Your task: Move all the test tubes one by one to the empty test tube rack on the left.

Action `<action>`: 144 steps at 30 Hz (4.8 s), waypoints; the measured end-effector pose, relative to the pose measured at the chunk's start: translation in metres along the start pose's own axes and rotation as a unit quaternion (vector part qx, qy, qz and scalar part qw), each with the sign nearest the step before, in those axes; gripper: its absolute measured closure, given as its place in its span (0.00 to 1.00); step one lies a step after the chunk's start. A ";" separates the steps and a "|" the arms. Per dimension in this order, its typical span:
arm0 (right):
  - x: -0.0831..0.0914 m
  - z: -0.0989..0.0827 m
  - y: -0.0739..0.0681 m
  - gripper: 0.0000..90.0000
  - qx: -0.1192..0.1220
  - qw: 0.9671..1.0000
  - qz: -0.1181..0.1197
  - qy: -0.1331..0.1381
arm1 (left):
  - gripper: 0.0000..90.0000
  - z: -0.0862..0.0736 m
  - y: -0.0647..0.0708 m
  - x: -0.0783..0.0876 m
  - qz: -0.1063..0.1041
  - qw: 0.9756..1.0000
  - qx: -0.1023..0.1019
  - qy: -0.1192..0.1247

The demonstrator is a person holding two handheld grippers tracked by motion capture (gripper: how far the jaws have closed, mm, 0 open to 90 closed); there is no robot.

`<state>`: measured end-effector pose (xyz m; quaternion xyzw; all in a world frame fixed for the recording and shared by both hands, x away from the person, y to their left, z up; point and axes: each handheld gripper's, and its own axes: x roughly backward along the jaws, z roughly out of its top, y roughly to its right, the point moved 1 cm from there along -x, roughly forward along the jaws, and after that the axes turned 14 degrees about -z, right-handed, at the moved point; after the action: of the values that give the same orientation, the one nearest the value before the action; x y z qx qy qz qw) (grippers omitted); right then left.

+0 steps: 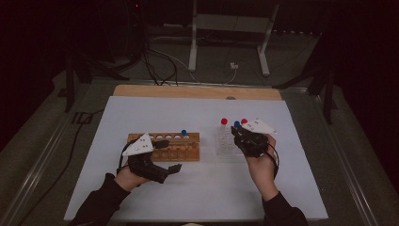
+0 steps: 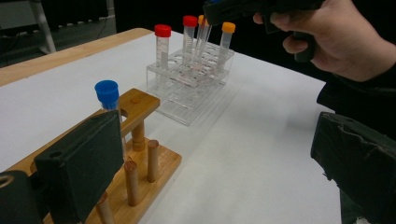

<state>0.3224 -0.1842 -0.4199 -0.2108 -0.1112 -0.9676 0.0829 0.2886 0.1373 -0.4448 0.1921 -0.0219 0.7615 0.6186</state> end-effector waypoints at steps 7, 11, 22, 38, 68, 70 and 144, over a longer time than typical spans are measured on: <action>0.011 0.004 -0.017 0.85 0.008 0.998 0.055 0.002 | 0.04 0.001 0.001 0.000 -0.004 1.000 -0.001 0.000; 0.013 0.002 -0.027 0.85 0.014 0.997 0.080 -0.002 | 0.04 0.001 0.002 -0.001 -0.008 1.000 -0.003 -0.006; 0.011 -0.013 -0.060 0.85 0.054 0.986 0.153 -0.025 | 0.05 0.003 0.005 -0.003 -0.012 1.000 -0.004 -0.008; 0.018 -0.023 -0.098 0.85 0.111 0.963 0.243 -0.035 | 0.24 0.006 0.007 -0.009 -0.031 0.999 -0.012 -0.003; 0.024 -0.021 -0.103 0.67 0.097 0.963 0.252 -0.028 | 0.86 0.017 0.002 -0.023 -0.028 0.999 -0.033 -0.017; 0.023 -0.020 -0.101 0.56 0.088 0.965 0.246 -0.024 | 0.86 0.020 0.001 -0.018 -0.019 0.999 -0.033 -0.014; 0.031 -0.012 -0.077 0.00 0.052 0.974 0.219 0.020 | 0.86 0.011 -0.075 -0.023 0.094 0.995 0.007 -0.036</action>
<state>0.2743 -0.1171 -0.4314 -0.2057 -0.1104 -0.9229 0.3062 0.3670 0.1300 -0.4574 0.2204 -0.0571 0.8092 0.5417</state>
